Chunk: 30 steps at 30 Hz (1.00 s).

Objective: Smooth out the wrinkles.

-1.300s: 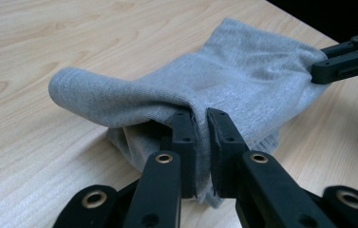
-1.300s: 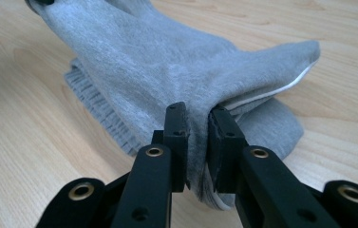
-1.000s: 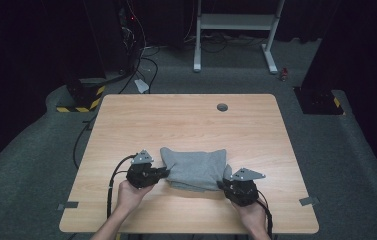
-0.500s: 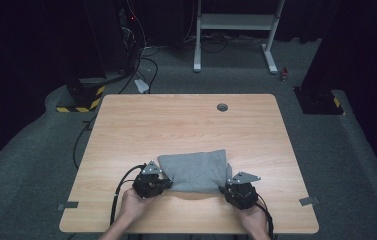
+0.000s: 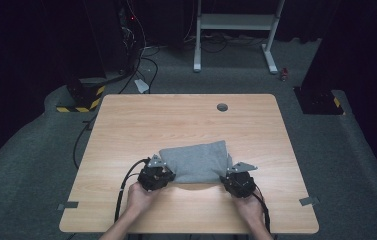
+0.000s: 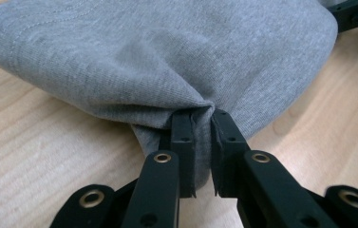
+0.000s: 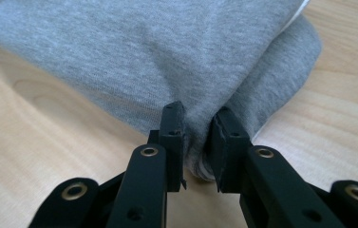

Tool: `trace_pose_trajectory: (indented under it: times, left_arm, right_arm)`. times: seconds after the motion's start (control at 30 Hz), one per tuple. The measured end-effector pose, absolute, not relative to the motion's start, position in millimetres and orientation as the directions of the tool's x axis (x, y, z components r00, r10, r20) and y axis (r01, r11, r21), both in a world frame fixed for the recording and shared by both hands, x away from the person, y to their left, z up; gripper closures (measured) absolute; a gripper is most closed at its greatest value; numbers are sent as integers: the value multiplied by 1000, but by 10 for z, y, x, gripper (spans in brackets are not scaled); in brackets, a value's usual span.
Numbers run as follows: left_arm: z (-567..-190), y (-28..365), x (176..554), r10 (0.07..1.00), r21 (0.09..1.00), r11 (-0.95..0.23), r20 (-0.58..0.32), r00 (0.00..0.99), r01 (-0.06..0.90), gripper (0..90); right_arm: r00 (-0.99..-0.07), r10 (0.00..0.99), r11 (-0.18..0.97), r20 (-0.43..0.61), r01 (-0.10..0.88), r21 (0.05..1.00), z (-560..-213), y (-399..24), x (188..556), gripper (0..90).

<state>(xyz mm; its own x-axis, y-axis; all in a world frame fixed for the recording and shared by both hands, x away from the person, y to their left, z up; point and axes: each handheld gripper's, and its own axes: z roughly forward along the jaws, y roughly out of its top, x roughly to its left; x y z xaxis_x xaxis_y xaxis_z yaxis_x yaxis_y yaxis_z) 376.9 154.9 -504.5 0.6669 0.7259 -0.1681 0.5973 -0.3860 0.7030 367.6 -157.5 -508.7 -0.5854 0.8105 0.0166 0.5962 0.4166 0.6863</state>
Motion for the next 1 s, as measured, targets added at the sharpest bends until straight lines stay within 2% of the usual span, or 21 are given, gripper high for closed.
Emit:
trace_pose_trajectory:
  times: [0.1,0.23,0.3,0.4,0.53,0.73,1.0]
  left_arm:
    - [-5068,1546,3826,731,712,-350,-199,652,609,810]
    - [-5052,1515,3856,743,716,-337,-197,640,612,810]
    - [-5017,1508,3858,745,717,-329,-204,636,615,793]
    - [-4948,1548,3859,738,722,-302,-236,632,622,660]
    - [-4858,1636,3873,760,730,-238,-271,591,641,534]
    - [-4739,1759,4007,787,712,-186,-304,536,677,444]
    - [-4728,1840,4338,830,670,-128,-331,449,731,382]
  right_arm:
    - [-572,820,405,19,603,687,-5087,-1590,3733,760]
    - [-565,825,401,19,608,685,-5076,-1597,3784,747]
    - [-566,824,396,29,613,684,-5058,-1611,3797,710]
    - [-562,825,369,65,622,691,-4988,-1661,3789,622]
    - [-539,834,304,115,623,720,-4846,-1785,3760,551]
    - [-517,840,242,167,631,737,-4655,-1856,3847,501]
    - [-473,861,203,186,656,727,-4570,-1740,4178,450]
